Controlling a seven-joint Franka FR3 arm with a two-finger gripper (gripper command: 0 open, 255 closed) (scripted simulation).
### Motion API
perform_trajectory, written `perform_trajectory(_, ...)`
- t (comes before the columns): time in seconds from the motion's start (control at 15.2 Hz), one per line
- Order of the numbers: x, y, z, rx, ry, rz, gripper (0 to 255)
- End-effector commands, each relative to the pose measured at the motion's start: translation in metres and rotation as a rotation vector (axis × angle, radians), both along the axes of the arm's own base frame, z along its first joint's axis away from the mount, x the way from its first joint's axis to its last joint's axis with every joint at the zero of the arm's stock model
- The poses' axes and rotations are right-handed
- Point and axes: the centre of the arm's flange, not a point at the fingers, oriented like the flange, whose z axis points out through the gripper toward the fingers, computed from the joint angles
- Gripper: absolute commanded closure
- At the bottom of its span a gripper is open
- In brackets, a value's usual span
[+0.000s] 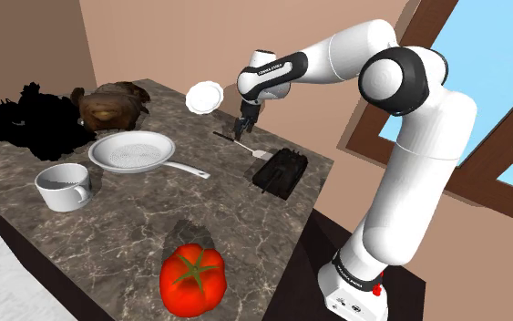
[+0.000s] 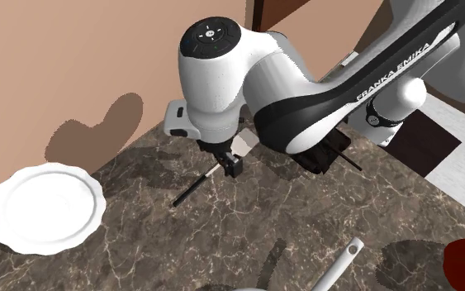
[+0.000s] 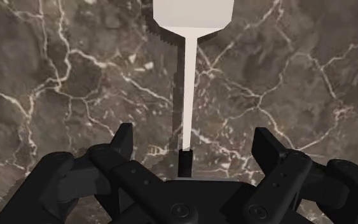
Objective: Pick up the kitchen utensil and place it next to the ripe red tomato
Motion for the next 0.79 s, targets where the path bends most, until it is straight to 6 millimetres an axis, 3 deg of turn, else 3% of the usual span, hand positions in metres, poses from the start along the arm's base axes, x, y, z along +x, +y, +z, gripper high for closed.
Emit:
perform_trajectory(0.0, 0.003, -0.001, -0.012, 0.001, -0.002, 0.002, 0)
perform_trajectory(0.33, 0.004, -0.001, -0.036, 0.001, -0.002, 0.002, 0)
perform_trajectory(0.73, 0.004, -0.001, -0.036, 0.001, -0.002, 0.002, 0)
